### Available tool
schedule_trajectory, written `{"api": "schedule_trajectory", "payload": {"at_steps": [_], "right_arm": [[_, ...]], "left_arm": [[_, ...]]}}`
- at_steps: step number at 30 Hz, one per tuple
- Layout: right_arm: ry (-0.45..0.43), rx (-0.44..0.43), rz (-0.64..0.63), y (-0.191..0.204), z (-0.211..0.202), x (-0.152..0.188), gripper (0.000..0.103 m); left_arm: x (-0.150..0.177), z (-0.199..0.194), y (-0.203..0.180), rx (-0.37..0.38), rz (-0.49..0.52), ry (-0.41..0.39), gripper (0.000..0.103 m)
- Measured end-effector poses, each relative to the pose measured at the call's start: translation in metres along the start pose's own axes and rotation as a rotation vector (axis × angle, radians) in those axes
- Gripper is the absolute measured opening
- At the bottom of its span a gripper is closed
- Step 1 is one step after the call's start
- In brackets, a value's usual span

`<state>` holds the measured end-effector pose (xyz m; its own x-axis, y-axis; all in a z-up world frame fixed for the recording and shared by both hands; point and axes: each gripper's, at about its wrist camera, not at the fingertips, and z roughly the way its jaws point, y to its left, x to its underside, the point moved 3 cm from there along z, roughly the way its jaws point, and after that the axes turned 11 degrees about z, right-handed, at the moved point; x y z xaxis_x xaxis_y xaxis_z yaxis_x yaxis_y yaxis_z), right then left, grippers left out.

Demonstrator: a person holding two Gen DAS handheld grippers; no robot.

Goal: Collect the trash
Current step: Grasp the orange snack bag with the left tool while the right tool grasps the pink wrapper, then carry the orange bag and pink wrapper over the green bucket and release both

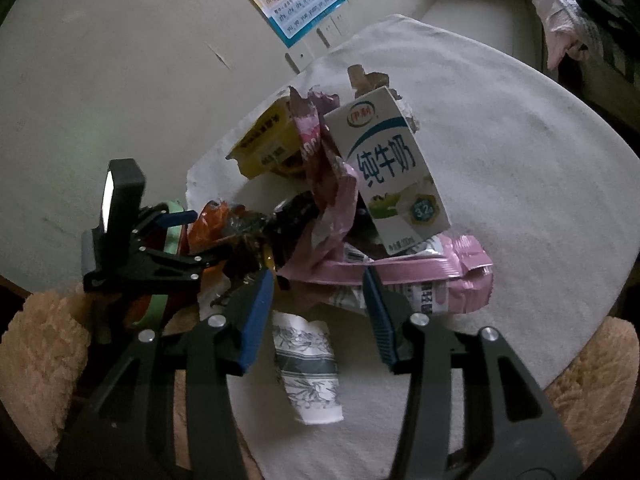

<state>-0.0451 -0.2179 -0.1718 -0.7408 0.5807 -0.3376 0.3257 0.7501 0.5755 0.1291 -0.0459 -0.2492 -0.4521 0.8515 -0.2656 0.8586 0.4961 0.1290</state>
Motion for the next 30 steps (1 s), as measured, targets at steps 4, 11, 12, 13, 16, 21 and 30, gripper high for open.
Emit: {"api": "schedule_trajectory", "payload": {"at_steps": [4, 11, 12, 13, 16, 21, 30], "right_arm": [[0.003, 0.004, 0.002, -0.002, 0.001, -0.001, 0.046], [-0.008, 0.005, 0.01, -0.003, 0.002, -0.001, 0.046], [-0.01, 0.003, 0.013, -0.003, 0.001, -0.002, 0.046], [-0.011, 0.002, 0.015, -0.003, 0.001, -0.003, 0.046], [-0.016, 0.0, 0.025, -0.006, 0.002, -0.005, 0.046], [-0.029, -0.007, 0.04, -0.007, 0.003, -0.014, 0.046], [-0.043, 0.021, 0.017, -0.003, 0.015, -0.026, 0.046]], "left_arm": [[-0.001, 0.009, 0.002, -0.008, -0.01, 0.028, 0.09], [0.005, 0.008, 0.0, 0.018, -0.104, -0.017, 0.06], [0.006, 0.005, 0.0, 0.004, -0.121, -0.027, 0.054], [0.007, 0.002, 0.0, -0.005, -0.144, -0.036, 0.051], [0.015, -0.006, 0.002, -0.002, -0.213, -0.068, 0.047], [0.035, -0.035, 0.007, -0.058, -0.335, -0.14, 0.046], [0.051, -0.099, 0.011, -0.104, -0.558, -0.324, 0.046]]}}
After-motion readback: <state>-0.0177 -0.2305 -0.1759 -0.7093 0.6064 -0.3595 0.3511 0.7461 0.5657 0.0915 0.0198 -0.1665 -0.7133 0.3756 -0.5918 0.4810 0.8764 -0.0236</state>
